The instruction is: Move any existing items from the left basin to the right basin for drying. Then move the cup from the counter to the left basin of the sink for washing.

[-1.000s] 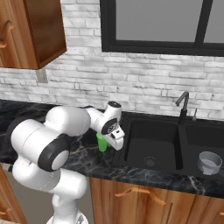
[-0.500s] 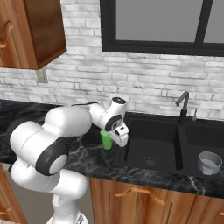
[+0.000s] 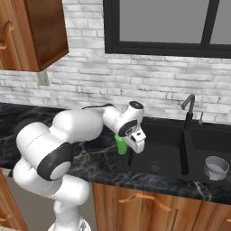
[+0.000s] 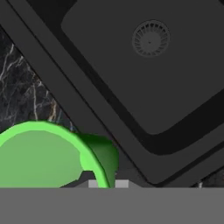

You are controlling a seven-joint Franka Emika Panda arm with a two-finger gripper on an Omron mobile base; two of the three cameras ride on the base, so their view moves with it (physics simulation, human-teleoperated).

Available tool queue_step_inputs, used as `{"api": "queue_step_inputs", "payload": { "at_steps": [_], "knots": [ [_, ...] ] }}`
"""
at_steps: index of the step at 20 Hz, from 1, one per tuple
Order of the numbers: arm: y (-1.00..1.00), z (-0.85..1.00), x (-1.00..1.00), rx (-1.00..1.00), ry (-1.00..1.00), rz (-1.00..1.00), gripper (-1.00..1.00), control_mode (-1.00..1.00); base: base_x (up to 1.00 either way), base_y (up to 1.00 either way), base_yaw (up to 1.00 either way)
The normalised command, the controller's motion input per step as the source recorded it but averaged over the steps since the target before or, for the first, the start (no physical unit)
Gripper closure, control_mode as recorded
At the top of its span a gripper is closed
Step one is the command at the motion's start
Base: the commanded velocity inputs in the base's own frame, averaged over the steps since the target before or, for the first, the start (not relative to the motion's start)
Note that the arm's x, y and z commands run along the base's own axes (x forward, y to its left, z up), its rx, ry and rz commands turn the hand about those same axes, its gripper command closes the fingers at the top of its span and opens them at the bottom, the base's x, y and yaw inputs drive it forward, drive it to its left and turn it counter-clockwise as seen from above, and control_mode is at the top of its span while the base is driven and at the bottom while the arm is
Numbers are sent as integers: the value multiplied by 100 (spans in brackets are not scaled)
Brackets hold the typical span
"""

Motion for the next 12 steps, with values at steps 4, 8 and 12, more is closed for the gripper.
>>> {"api": "queue_step_inputs", "payload": {
  "at_steps": [4,8,12],
  "knots": [
    [-46,-5,3,3,0,-2,100,-100,0,0,0],
    [-29,-20,12,2,0,0,100,-100,0,0,0],
    [-18,-21,19,0,0,0,100,-100,0,0,0]
  ]
}}
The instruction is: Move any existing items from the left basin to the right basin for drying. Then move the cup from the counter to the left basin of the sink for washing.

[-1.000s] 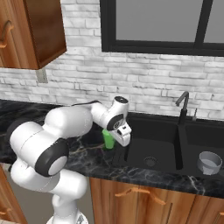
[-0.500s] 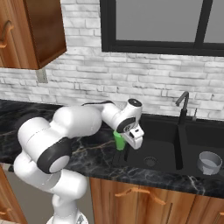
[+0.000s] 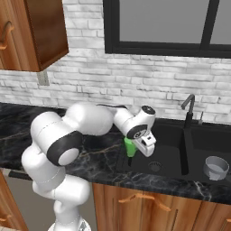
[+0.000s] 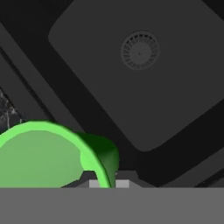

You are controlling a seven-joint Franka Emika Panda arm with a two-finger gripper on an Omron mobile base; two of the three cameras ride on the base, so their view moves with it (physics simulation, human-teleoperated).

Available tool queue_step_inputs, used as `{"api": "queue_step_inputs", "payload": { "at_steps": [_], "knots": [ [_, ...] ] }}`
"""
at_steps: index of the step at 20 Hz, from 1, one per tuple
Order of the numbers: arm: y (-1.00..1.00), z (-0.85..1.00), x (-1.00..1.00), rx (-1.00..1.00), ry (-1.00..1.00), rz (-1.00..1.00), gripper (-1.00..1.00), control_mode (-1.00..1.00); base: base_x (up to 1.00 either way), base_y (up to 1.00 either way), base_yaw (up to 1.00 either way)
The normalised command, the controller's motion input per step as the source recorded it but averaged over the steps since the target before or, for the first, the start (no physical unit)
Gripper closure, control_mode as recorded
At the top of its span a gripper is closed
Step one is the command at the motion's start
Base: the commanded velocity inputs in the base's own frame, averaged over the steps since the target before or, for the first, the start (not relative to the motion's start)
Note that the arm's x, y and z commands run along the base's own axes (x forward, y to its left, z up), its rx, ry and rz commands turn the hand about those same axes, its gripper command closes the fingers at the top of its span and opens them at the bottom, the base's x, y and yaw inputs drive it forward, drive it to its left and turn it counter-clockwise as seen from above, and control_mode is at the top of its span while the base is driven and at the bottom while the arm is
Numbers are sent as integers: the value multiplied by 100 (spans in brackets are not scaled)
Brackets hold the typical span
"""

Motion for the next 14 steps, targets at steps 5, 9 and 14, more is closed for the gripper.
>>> {"api": "queue_step_inputs", "payload": {
  "at_steps": [5,9,14],
  "knots": [
    [-16,-22,23,0,0,0,100,-100,0,0,0],
    [-20,-18,25,1,0,-1,100,-100,0,0,0],
    [-18,-26,27,0,0,0,100,-100,0,0,0]
  ]
}}
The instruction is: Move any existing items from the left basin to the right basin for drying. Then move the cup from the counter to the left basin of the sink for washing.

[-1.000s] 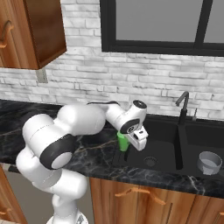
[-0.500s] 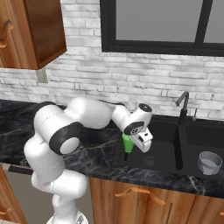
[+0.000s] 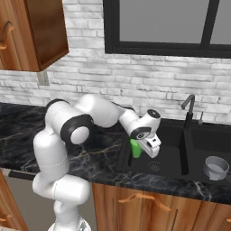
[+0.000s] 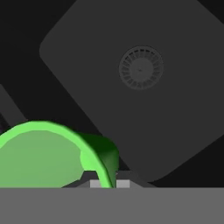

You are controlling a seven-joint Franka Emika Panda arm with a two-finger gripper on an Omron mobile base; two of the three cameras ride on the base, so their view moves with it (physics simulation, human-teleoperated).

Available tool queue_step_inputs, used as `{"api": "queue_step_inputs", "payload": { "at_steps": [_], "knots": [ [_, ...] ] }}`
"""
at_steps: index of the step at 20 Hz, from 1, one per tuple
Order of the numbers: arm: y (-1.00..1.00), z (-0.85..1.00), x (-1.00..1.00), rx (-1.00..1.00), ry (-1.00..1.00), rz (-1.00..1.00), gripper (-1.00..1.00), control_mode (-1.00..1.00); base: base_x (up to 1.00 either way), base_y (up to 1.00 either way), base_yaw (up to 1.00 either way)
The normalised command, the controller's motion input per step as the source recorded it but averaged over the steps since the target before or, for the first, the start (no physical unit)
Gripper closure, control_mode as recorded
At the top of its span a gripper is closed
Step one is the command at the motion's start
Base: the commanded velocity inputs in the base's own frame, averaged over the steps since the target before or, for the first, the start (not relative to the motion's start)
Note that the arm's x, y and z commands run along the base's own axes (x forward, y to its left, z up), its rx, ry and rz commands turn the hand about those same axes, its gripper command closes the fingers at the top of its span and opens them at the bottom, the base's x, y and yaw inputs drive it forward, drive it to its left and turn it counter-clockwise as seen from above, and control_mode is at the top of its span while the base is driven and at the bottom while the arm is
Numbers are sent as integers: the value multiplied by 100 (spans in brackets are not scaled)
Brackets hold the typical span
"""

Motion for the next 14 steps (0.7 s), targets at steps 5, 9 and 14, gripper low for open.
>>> {"api": "queue_step_inputs", "payload": {
  "at_steps": [5,9,14],
  "knots": [
    [-17,-25,27,0,0,0,100,-100,0,0,0],
    [-16,-27,24,0,0,0,100,-100,0,0,0],
    [-24,-31,6,0,0,0,100,-100,0,0,0]
  ]
}}
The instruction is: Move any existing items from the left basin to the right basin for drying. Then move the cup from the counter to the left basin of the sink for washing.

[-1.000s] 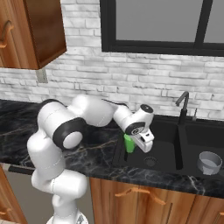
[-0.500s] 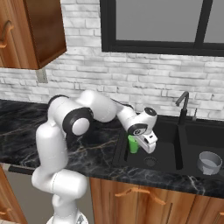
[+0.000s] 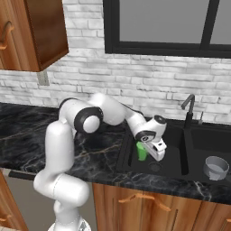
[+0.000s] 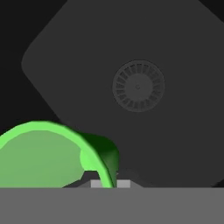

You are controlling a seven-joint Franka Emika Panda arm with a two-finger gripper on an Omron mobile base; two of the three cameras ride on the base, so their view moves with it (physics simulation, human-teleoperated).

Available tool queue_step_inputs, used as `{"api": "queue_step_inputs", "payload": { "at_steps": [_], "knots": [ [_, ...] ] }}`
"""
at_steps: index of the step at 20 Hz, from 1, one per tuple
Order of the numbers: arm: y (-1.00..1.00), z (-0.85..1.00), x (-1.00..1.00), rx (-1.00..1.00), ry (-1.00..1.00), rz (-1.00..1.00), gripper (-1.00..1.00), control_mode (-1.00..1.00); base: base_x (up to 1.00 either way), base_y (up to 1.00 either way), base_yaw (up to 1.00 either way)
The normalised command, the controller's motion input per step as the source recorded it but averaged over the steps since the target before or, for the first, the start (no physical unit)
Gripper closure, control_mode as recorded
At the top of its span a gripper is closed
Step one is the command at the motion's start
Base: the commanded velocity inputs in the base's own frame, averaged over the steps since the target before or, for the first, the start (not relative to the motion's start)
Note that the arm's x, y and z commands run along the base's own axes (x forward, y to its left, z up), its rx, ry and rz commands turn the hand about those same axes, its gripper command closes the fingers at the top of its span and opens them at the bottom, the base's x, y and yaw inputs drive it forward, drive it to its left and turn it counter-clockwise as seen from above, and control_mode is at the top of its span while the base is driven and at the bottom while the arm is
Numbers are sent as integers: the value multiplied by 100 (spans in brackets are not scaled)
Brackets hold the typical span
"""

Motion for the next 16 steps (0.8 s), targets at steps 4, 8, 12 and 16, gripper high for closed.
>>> {"api": "queue_step_inputs", "payload": {
  "at_steps": [4,8,12,16],
  "knots": [
    [-21,-35,12,0,0,0,100,-100,0,0,0],
    [-13,-36,14,0,0,0,100,-100,0,0,0],
    [-5,-35,19,0,0,0,100,-100,0,0,0],
    [-1,-35,21,0,0,0,100,-100,0,0,0]
  ]
}}
